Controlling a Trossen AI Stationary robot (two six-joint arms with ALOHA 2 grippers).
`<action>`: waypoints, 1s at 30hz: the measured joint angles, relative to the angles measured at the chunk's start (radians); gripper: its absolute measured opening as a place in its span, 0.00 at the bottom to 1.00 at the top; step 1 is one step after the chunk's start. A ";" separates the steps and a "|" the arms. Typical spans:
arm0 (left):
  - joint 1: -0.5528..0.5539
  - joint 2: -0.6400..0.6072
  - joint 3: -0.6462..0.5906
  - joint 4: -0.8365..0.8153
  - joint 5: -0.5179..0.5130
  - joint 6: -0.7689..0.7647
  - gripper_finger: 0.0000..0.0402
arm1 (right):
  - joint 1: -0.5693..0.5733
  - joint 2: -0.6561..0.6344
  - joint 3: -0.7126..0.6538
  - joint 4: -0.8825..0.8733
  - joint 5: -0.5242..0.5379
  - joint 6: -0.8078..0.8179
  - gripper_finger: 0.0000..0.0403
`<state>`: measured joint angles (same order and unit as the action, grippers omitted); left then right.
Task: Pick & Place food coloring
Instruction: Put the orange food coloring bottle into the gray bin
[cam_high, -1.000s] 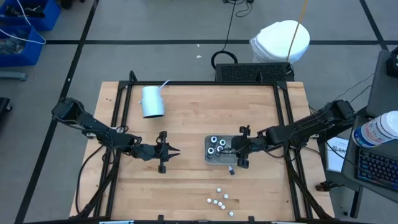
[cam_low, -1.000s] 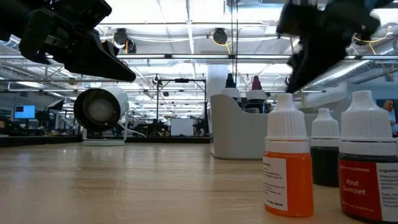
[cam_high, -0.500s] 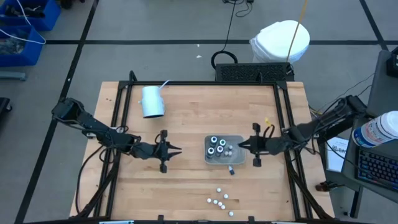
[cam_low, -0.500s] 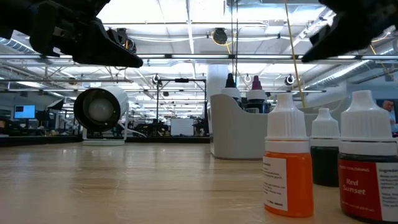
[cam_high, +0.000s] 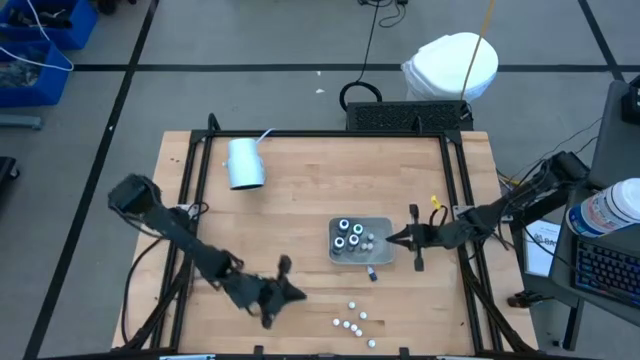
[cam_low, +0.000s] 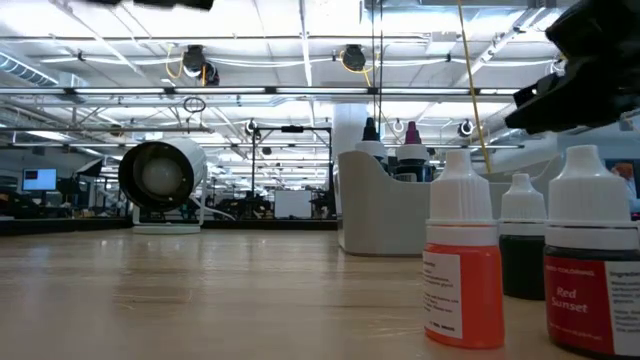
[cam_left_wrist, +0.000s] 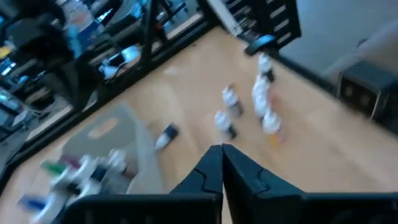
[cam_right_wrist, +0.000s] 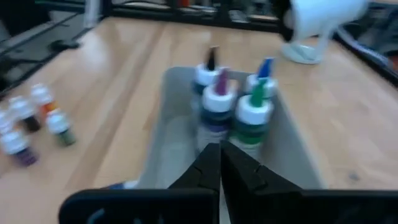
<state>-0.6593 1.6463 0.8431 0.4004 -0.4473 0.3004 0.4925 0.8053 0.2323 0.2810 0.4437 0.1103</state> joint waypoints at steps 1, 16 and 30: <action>-0.004 0.029 0.041 -0.020 0.001 -0.015 0.02 | 0.005 -0.006 -0.003 -0.001 -0.023 -0.012 0.00; 0.001 0.332 0.383 -0.092 -0.028 -0.345 0.12 | 0.078 -0.147 -0.003 0.053 -0.159 -0.093 0.00; -0.032 0.344 0.383 -0.148 -0.082 -0.560 0.48 | 0.076 -0.164 -0.003 0.051 -0.152 -0.297 0.00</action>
<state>-0.6916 1.9907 1.2263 0.2523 -0.5289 -0.2601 0.5686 0.6415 0.2295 0.3325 0.2918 -0.1867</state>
